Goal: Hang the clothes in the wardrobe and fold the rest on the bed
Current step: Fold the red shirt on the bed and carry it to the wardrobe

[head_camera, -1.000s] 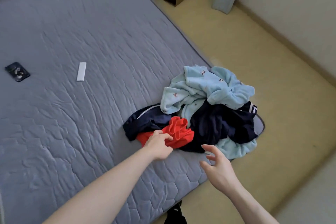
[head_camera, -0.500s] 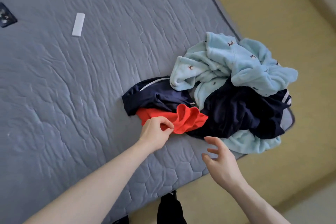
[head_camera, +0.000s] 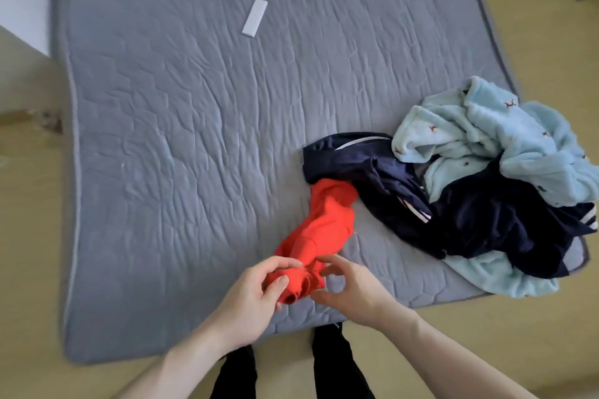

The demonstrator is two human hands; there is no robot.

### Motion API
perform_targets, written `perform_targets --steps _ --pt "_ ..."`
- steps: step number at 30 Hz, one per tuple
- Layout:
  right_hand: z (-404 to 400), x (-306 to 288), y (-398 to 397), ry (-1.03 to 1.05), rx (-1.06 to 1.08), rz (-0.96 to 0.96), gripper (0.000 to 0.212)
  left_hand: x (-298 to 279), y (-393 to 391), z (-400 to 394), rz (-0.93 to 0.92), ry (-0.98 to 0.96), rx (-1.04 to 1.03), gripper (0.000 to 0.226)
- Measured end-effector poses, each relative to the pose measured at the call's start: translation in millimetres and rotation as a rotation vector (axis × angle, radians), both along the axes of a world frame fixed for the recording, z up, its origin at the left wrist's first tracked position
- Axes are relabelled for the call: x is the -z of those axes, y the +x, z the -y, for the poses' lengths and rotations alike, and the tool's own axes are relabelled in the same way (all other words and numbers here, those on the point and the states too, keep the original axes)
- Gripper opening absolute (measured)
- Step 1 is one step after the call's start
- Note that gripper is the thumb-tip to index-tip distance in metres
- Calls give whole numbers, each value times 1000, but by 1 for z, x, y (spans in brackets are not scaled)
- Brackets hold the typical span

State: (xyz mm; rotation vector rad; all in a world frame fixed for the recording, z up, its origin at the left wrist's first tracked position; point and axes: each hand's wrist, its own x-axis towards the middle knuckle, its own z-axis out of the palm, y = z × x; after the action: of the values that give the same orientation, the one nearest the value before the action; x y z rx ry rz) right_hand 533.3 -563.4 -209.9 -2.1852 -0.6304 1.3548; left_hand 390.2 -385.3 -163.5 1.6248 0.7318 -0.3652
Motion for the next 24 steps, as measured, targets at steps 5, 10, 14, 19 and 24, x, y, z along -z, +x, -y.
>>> perform_targets --steps 5,10,14,19,24 --pt "-50 -12 -80 140 104 -209 90 -20 -45 -37 85 -33 -154 28" --pt "-104 -23 -132 243 320 -82 24 -45 -84 -77 136 -140 -38 24" --pt "-149 -31 -138 234 233 10 34 -53 -109 -147 133 8 -5 31" --pt "-219 -71 -100 299 23 203 23 -74 -109 -232 107 267 38 33" --pt "-308 -140 -30 402 -53 459 16 -141 -50 -312 180 550 123 49"
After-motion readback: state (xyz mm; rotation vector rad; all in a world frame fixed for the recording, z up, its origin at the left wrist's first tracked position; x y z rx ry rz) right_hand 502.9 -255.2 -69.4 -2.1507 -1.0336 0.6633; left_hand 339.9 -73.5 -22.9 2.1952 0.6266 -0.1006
